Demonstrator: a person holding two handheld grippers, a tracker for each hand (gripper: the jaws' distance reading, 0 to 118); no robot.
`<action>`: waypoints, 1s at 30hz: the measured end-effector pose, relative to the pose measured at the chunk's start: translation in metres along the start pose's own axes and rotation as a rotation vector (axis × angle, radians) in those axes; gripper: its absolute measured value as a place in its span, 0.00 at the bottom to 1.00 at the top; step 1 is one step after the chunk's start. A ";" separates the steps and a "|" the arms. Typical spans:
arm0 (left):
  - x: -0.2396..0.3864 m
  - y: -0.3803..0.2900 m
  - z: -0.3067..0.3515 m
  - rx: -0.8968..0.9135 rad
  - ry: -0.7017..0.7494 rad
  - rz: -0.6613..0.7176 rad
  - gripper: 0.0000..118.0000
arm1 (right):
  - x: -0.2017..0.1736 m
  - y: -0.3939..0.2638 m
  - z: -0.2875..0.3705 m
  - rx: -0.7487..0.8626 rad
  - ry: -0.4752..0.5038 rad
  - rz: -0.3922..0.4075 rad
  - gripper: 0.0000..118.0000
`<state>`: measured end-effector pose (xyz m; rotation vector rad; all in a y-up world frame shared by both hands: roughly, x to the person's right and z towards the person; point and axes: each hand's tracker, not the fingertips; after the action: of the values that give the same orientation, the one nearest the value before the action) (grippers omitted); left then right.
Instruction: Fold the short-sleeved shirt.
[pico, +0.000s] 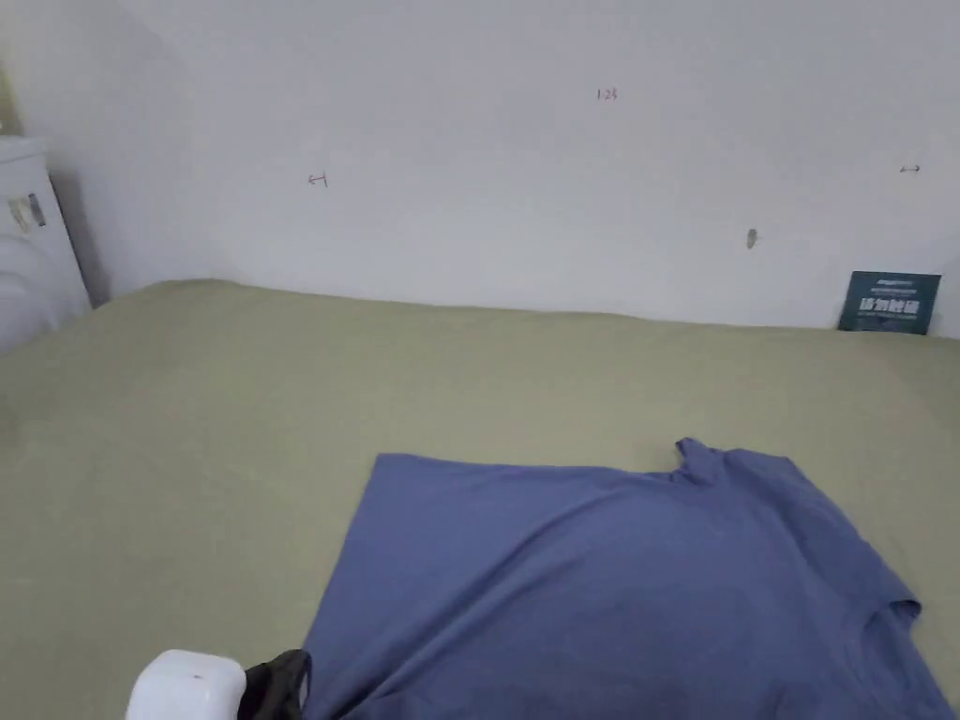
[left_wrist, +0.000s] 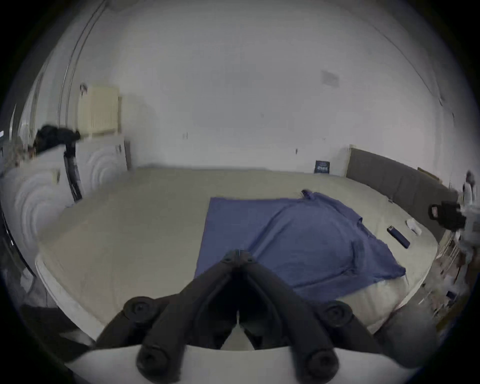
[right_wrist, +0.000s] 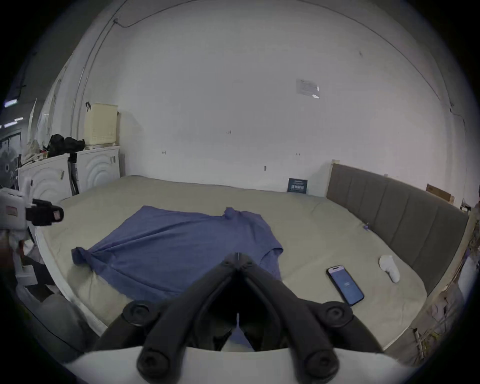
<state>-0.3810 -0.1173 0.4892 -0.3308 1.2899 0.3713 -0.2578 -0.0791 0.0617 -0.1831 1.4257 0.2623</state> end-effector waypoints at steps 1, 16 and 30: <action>-0.008 -0.002 -0.010 -0.056 -0.004 0.036 0.10 | 0.000 0.000 -0.001 -0.003 0.003 -0.003 0.00; -0.054 -0.051 -0.119 -0.421 0.033 0.152 0.13 | 0.041 -0.036 -0.056 -0.298 -0.054 -0.104 0.00; -0.055 -0.050 -0.123 -0.398 -0.028 0.117 0.10 | 0.059 -0.105 -0.152 -0.771 0.031 -0.170 0.59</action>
<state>-0.4780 -0.2207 0.5141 -0.5838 1.2068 0.7331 -0.3644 -0.2182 -0.0215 -0.9350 1.2703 0.6616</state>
